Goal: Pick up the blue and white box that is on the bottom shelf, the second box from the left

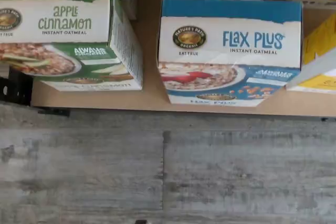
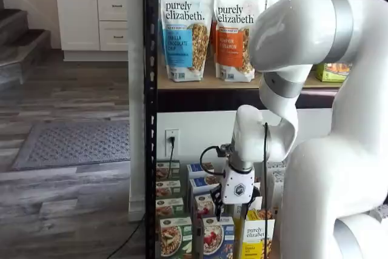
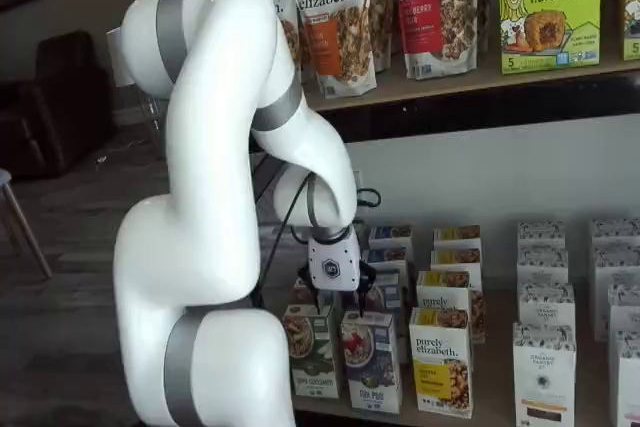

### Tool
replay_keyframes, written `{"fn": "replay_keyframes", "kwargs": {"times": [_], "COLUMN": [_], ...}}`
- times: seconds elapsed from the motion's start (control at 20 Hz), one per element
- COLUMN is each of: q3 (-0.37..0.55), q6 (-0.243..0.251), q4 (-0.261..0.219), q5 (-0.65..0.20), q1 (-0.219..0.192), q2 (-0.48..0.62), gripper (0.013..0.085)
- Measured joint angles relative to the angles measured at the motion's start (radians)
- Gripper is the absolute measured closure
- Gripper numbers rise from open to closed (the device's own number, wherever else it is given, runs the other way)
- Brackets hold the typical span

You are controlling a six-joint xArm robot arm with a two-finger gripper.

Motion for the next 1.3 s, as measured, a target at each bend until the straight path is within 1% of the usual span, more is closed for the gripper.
{"fn": "replay_keyframes", "kwargs": {"times": [0.15,0.45,0.55,0.65,0.75,0.9,1.1,1.3], "q3": [-0.015,-0.043,-0.052,-0.058,-0.065,-0.083,-0.106,-0.134], "q6": [0.015,0.011,0.001,-0.017,-0.021,0.000,0.013,0.046], "q4": [-0.017,-0.020,-0.009,0.011,0.018,-0.002,-0.011,-0.041], "q5": [-0.003,-0.012,-0.019,-0.032,-0.039,-0.042,-0.039,-0.039], "q1": [-0.001,-0.007,-0.007,-0.004,-0.002,0.001,0.006,0.010], "q2": [0.020,0.062,0.076,0.088,0.098,0.117,0.143,0.177], "gripper": [0.0130,0.0130,0.0130,0.0130,0.0130,0.0130,0.0130,0.0130]}}
